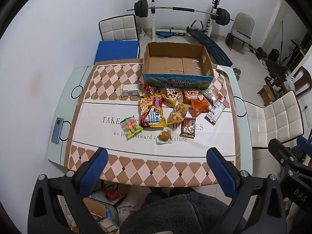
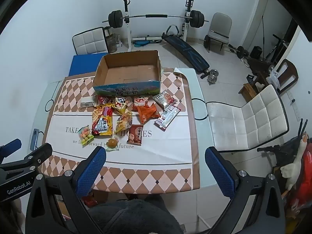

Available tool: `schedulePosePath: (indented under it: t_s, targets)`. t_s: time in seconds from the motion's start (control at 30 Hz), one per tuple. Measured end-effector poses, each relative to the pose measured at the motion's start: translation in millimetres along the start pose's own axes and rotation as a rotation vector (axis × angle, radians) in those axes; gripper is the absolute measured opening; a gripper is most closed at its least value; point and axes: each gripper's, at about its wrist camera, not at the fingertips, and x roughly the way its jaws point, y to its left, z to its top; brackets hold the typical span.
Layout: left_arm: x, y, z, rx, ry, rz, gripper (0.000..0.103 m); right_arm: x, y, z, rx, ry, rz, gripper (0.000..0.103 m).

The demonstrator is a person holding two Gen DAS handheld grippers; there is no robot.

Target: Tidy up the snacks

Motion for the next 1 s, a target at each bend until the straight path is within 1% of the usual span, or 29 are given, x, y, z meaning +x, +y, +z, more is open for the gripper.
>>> schedulePosePath:
  t_s: [0.33, 0.7, 0.87, 1.0]
  targets:
    - [-0.4, -3.2, -0.6, -0.003, -0.008, -0.001, 0.103, -2.9, 0.4, 0.0, -0.001, -0.011, 0.0, 0.103]
    - [-9.5, -5.0, 8.5, 0.001, -0.014, -0.011, 0.103, -2.5, -0.7, 0.1, 0.002, -0.015, 0.001, 0.103]
    - [-12.2, -3.3, 5.5, 0.0, -0.028, -0.015, 0.103, -2.3, -1.3, -1.4, 0.0, -0.017, -0.002, 0.103]
    - [-12.4, -3.9, 5.2, 0.0, -0.036, -0.022, 0.103, -7.5, 3.8, 5.2, 0.0, -0.02, -0.003, 0.103]
